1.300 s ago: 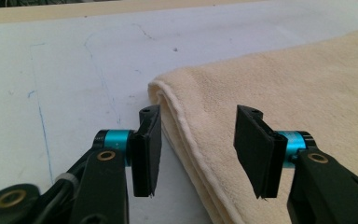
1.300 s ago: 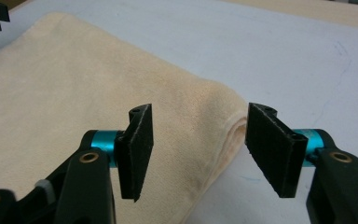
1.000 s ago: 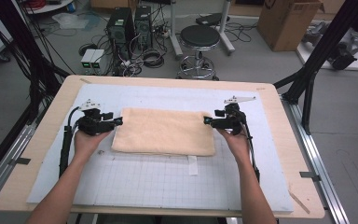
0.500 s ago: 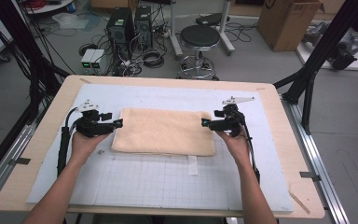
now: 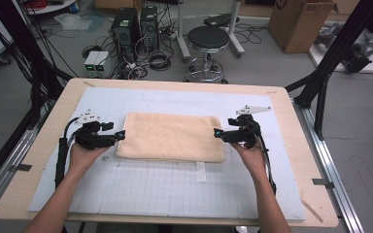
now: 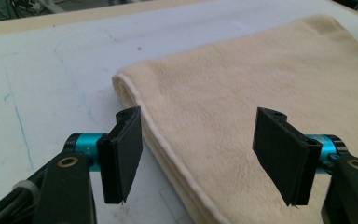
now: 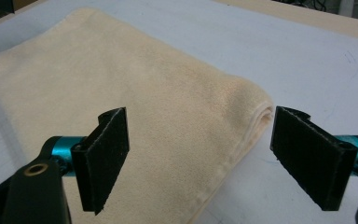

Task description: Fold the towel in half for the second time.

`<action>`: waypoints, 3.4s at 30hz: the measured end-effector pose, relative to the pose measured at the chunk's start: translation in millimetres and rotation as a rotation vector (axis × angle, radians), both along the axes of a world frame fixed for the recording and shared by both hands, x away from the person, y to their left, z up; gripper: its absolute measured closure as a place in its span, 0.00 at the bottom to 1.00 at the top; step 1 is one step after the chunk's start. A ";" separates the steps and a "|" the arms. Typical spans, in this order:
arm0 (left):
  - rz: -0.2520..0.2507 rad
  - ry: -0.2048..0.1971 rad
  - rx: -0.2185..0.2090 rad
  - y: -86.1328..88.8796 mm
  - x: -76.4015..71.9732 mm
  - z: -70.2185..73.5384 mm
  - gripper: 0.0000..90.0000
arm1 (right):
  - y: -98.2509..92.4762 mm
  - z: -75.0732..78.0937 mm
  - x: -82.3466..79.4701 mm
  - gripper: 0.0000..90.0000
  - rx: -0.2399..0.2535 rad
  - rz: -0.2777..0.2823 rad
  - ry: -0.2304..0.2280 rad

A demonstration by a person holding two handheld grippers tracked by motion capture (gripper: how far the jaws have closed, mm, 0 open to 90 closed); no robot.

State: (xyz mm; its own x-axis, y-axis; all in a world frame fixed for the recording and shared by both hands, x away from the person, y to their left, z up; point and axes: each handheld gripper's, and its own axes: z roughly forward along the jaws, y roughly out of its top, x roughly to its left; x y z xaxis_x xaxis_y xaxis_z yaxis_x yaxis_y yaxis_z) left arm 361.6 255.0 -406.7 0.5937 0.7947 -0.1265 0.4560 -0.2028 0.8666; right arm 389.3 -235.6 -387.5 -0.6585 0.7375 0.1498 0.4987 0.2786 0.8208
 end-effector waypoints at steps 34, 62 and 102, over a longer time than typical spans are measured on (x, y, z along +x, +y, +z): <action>-0.059 -0.078 0.035 7.2 -67.5 -6.6 0.34 | -3.8 -15.3 -54.6 0.16 -0.041 0.037 -0.062; -0.076 -0.091 0.029 8.0 -99.4 -12.1 0.32 | -23.4 -28.9 -100.8 0.14 -0.019 0.011 -0.078; -0.068 -0.086 0.043 14.6 -128.9 -17.3 0.26 | -47.3 -37.1 -140.4 0.13 -0.031 -0.014 -0.063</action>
State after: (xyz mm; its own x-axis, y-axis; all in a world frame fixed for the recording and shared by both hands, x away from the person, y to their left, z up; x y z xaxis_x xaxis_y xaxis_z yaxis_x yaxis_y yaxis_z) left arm 232.8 269.7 -424.0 0.6540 0.7555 -0.0392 0.3637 -0.2686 0.8919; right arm 248.9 -283.0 -424.7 -0.6555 0.7503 0.0857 0.4507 0.2976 0.8416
